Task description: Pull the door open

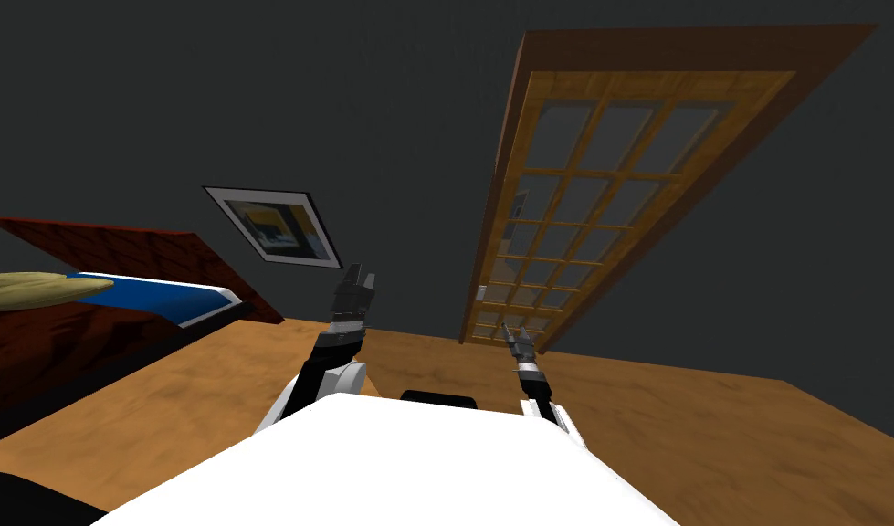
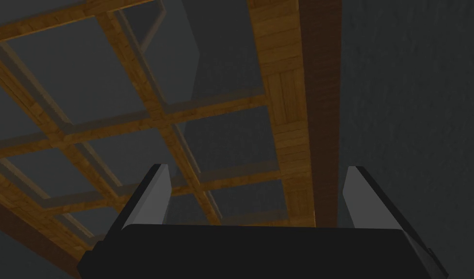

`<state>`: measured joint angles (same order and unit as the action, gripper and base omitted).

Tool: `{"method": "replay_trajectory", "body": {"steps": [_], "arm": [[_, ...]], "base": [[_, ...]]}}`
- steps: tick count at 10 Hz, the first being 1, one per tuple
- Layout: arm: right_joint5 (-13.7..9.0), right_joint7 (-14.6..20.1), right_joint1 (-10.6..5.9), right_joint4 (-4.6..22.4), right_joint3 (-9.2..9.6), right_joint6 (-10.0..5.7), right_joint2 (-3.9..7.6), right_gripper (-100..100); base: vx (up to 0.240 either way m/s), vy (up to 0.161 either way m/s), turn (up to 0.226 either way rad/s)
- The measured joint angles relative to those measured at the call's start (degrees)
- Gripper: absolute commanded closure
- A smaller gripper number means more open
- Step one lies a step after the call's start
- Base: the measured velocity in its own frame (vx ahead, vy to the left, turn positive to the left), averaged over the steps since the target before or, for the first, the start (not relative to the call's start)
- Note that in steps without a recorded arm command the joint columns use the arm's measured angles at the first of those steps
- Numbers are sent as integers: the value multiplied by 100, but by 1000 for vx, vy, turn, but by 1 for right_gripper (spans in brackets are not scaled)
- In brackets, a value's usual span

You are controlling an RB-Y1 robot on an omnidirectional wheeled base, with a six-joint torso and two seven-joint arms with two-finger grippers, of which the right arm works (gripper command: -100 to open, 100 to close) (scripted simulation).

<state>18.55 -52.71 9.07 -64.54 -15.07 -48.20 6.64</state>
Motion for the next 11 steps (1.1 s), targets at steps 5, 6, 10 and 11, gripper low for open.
{"method": "replay_trajectory", "body": {"steps": [5,6,10,11], "arm": [[222,-483,-195,710,-110,-115,20,-100],[260,-554,-177,754,-115,-125,4,-100],[400,-905,-370,1347,-205,-250,13,-100],[441,-987,-389,1443,-218,-266,5,-100]], "base": [[134,31,-16],[91,22,-13],[138,33,-17],[167,24,-20]]}}
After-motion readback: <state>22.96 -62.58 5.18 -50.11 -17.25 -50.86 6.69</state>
